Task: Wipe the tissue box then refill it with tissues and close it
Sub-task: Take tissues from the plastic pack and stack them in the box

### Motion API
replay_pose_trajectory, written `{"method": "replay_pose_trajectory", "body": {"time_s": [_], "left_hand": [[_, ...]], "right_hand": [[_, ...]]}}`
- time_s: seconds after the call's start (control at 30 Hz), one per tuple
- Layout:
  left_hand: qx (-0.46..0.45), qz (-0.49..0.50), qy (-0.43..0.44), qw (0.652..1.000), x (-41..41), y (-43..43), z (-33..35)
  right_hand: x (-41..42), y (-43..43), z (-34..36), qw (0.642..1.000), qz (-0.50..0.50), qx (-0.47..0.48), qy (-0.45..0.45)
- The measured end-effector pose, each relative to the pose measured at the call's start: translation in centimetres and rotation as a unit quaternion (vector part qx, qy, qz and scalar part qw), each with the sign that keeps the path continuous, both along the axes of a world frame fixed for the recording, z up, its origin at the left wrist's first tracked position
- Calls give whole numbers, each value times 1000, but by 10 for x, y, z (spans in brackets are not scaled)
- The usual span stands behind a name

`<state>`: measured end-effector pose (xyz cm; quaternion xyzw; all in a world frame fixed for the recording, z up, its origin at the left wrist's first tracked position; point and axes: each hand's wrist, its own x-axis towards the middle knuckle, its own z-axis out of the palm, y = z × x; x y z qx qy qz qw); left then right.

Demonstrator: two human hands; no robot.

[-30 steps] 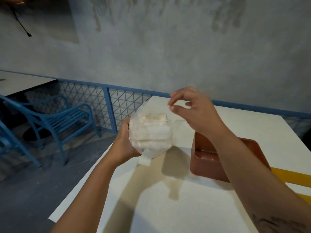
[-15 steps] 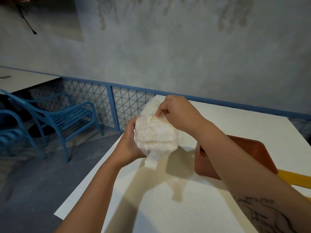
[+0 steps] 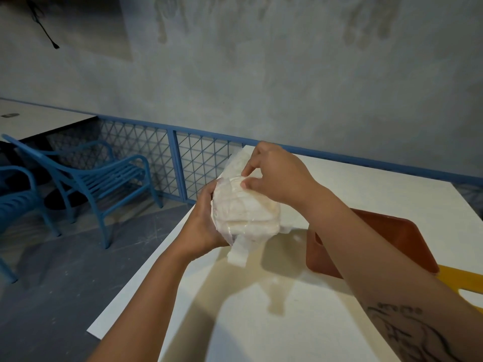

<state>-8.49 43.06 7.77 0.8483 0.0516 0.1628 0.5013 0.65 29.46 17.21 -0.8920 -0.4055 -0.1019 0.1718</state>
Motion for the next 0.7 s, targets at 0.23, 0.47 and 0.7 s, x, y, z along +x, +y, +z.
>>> {"method": "replay_pose_trajectory", "body": {"time_s": [0.23, 0.47, 0.7], "left_hand": [[5, -12, -1, 1000, 1, 0, 0], [-2, -13, 3, 1000, 4, -1, -1], [-15, 15, 0, 1000, 3, 1, -5]], "right_hand": [[1, 0, 1, 1000, 5, -17, 1], [1, 1, -3, 1000, 9, 7, -12], [-5, 1, -8, 998, 29, 39, -39]]}}
